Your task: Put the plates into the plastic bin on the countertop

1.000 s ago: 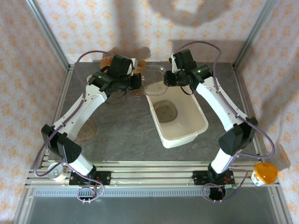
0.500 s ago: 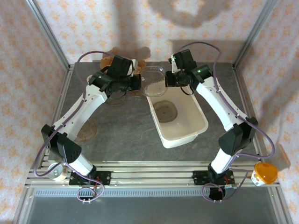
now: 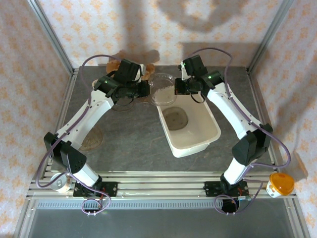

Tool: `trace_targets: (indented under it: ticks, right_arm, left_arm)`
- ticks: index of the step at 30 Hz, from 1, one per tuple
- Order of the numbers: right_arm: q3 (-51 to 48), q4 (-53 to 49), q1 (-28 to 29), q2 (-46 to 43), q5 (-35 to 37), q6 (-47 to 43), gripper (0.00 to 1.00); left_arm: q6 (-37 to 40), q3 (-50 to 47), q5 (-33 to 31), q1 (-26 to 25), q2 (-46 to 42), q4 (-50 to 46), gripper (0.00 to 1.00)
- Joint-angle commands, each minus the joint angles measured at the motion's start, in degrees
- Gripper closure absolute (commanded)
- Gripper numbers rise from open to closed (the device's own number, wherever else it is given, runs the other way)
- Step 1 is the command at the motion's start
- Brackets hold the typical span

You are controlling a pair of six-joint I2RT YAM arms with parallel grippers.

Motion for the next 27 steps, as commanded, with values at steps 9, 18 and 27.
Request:
trace_targets:
  ticks: [9, 18, 27]
  right_arm:
    - [-1.88, 2.8, -0.96, -3.85, -2.27, 8.27, 1.0]
    - [-9.05, 6.86, -2.79, -9.94, -1.2, 16.76, 1.0]
    - [-18.77, 8.48, -3.44, -19.45, 5.21, 30.12, 1.0]
  left_arm:
    - [-0.59, -1.53, -6.93, 0.4, -4.29, 4.74, 0.57]
    - [-2.48, -6.2, -8.36, 2.94, -6.33, 9.79, 0.52]
    - [-4.18, -8.96, -5.69, 5.52, -4.35, 13.26, 0.51]
